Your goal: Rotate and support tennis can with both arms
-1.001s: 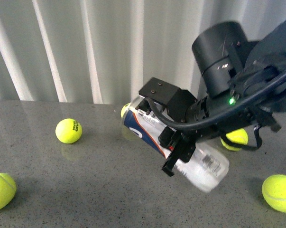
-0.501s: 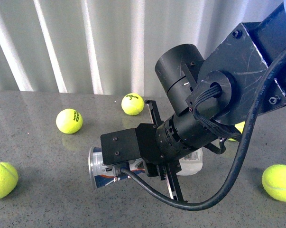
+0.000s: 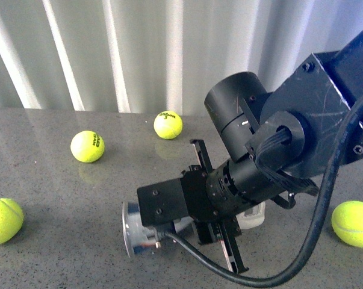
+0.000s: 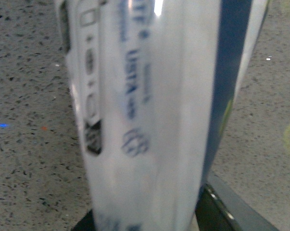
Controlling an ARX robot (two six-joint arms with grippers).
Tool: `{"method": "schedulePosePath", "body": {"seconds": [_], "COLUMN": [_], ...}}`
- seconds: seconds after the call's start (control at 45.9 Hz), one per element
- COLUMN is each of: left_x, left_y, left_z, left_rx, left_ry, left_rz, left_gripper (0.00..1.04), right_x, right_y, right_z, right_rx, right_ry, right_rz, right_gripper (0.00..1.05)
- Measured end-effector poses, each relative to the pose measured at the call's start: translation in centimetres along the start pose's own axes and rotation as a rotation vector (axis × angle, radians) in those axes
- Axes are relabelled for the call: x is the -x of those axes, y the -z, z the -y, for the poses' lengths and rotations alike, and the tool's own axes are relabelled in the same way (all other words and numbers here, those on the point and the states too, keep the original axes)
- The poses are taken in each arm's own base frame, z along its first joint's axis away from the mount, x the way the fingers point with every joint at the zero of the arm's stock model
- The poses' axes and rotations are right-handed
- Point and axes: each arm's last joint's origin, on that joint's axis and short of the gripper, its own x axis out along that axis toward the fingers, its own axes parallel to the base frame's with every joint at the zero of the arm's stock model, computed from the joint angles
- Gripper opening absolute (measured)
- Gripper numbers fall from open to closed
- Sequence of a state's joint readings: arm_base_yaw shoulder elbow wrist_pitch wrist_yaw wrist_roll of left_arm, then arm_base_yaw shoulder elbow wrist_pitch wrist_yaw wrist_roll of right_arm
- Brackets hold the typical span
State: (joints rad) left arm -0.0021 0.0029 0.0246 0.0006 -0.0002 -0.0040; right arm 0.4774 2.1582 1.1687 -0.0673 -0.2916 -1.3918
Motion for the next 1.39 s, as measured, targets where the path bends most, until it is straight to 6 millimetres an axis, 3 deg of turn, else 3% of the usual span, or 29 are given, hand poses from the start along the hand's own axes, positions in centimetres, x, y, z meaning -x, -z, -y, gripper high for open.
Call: {"method": "schedulePosePath", "body": {"seconds": [0.218,0.37,0.74,1.088,1.154,1.262,1.393], "left_x": [0.0,0.0,0.0,0.0,0.0,0.0,0.0], "left_y": [0.0,0.0,0.0,0.0,0.0,0.0,0.0], "left_z": [0.0,0.0,0.0,0.0,0.0,0.0,0.0], "left_rx": [0.0,0.0,0.0,0.0,0.0,0.0,0.0], "left_ry": [0.0,0.0,0.0,0.0,0.0,0.0,0.0], "left_rz": [0.0,0.0,0.0,0.0,0.0,0.0,0.0], "left_gripper": [0.98,0.98,0.98,0.98,0.98,0.98,0.98], "right_x": [0.0,1.0,4.0,11.8,14.1,17.2,19.4], "right_y": [0.4,0.1,-1.2,-2.9,-2.6,-0.7,2.9], "right_z": [-0.8,-0.5,0.1,2.9,3.2,3.1,-0.1], "right_rx": [-0.068,-0.105,-0.22,-0.589,-0.726,-1.096,-1.537], "right_ry": [-0.006,0.021,0.073,0.21,0.295,0.489,0.879], "right_rz": [0.015,0.043,0.145,0.394,0.432,0.38,0.209], "right_gripper": [0.73,1.0,0.98,0.98,0.98,0.98,0.98]}}
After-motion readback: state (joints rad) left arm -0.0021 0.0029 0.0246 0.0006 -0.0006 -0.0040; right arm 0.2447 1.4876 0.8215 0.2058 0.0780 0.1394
